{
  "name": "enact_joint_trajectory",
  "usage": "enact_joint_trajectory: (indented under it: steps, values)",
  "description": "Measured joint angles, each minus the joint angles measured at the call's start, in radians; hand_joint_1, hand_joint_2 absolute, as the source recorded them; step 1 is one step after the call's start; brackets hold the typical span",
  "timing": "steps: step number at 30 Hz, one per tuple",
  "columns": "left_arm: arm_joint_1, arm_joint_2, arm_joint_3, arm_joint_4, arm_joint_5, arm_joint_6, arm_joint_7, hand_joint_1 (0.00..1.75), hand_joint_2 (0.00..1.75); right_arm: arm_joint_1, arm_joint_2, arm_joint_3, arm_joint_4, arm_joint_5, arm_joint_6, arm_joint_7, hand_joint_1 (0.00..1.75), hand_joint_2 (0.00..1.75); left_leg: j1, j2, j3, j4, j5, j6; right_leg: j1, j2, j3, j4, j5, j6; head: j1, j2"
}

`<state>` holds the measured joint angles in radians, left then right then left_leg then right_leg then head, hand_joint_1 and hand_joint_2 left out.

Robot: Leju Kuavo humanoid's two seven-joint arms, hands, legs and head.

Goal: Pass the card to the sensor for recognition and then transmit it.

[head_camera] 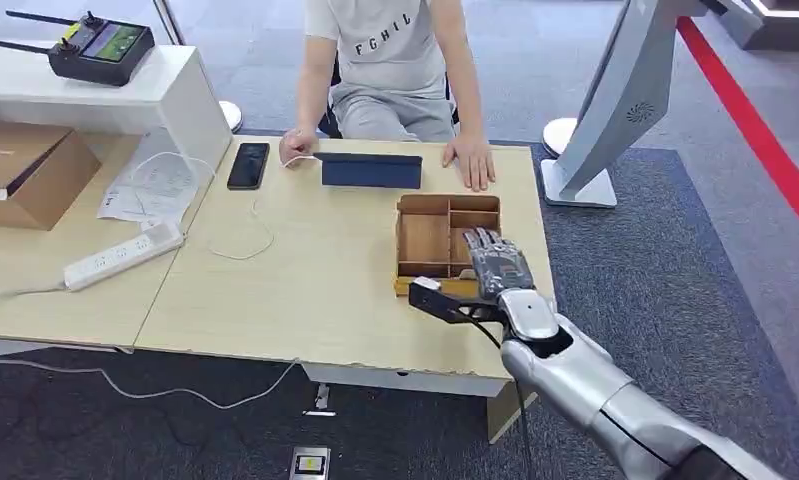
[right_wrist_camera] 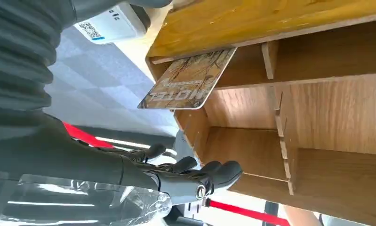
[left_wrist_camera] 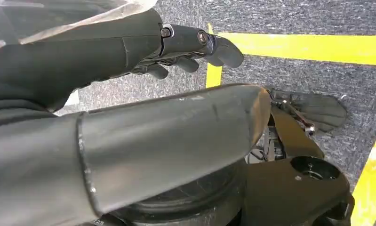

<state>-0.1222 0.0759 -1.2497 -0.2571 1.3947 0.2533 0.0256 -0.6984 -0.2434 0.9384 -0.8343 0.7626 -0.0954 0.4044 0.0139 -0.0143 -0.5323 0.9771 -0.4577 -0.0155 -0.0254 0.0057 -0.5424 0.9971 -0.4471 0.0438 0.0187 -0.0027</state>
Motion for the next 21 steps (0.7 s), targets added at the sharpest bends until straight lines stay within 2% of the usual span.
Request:
enact_joint_trajectory:
  steps: [8,9,10,11,12,13,14,15,21]
  values:
    - [0.0,0.001,0.0,0.0,0.013,0.001,-0.002,0.0,0.0,0.0,0.0,0.011,0.0,-0.01,0.004,0.005,0.0,1.75,0.0,0.0,0.0,0.0,0.0,0.0,0.0,0.0,0.0,0.0,0.0,0.0,0.0,0.0]
    - [0.0,0.001,0.0,0.0,0.013,0.001,-0.002,0.0,0.0,0.0,-0.001,0.014,0.0,-0.011,0.005,0.01,0.02,1.75,0.0,0.0,0.0,0.0,0.0,0.0,0.0,0.0,0.0,0.0,0.0,0.0,0.0,0.0]
    - [0.0,0.002,0.0,0.0,0.014,0.001,-0.002,0.0,0.0,0.0,-0.001,0.015,0.0,-0.011,0.006,0.011,0.14,1.75,0.0,0.0,0.0,0.0,0.0,0.0,0.0,0.0,0.0,0.0,0.0,0.0,0.0,0.0]
    - [0.0,0.002,0.0,0.0,0.014,0.002,-0.002,0.0,0.0,0.0,-0.002,0.015,0.0,-0.011,0.006,0.017,0.14,1.75,0.0,0.0,0.0,0.0,0.0,0.0,0.0,0.0,0.0,0.0,0.0,0.0,0.0,0.0]
    - [0.0,0.002,0.0,0.0,0.014,0.002,-0.002,0.0,0.0,0.0,-0.002,0.016,0.0,-0.008,0.004,0.021,0.24,1.75,0.0,0.0,0.0,0.0,0.0,0.0,0.0,0.0,0.0,0.0,0.0,0.0,0.0,0.0]
    - [0.0,0.002,0.0,0.0,0.014,0.005,-0.002,0.0,0.0,0.0,-0.004,0.018,0.0,-0.005,0.002,0.025,1.45,1.75,0.0,0.0,0.0,0.0,0.0,0.0,0.0,0.0,0.0,0.0,0.0,0.0,0.0,0.0]
    - [0.0,0.002,0.0,0.0,0.014,0.005,-0.002,0.0,0.0,0.0,-0.005,0.02,0.0,-0.004,0.0,0.027,1.45,1.75,0.0,0.0,0.0,0.0,0.0,0.0,0.0,0.0,0.0,0.0,0.0,0.0,0.0,0.0]
    - [0.0,0.002,0.0,0.0,0.015,0.006,-0.002,0.0,0.0,0.0,-0.006,0.023,0.0,0.0,-0.004,0.029,1.75,1.75,0.0,0.0,0.0,0.0,0.0,0.0,0.0,0.0,0.0,0.0,0.0,0.0,0.0,0.0]
    - [0.0,0.002,0.0,0.0,0.016,0.009,-0.003,0.0,0.0,0.0,-0.015,0.024,0.001,0.012,-0.01,0.031,1.75,1.75,0.0,0.0,0.0,0.0,0.0,0.0,0.0,0.0,0.0,0.0,0.0,0.0,0.0,0.0]
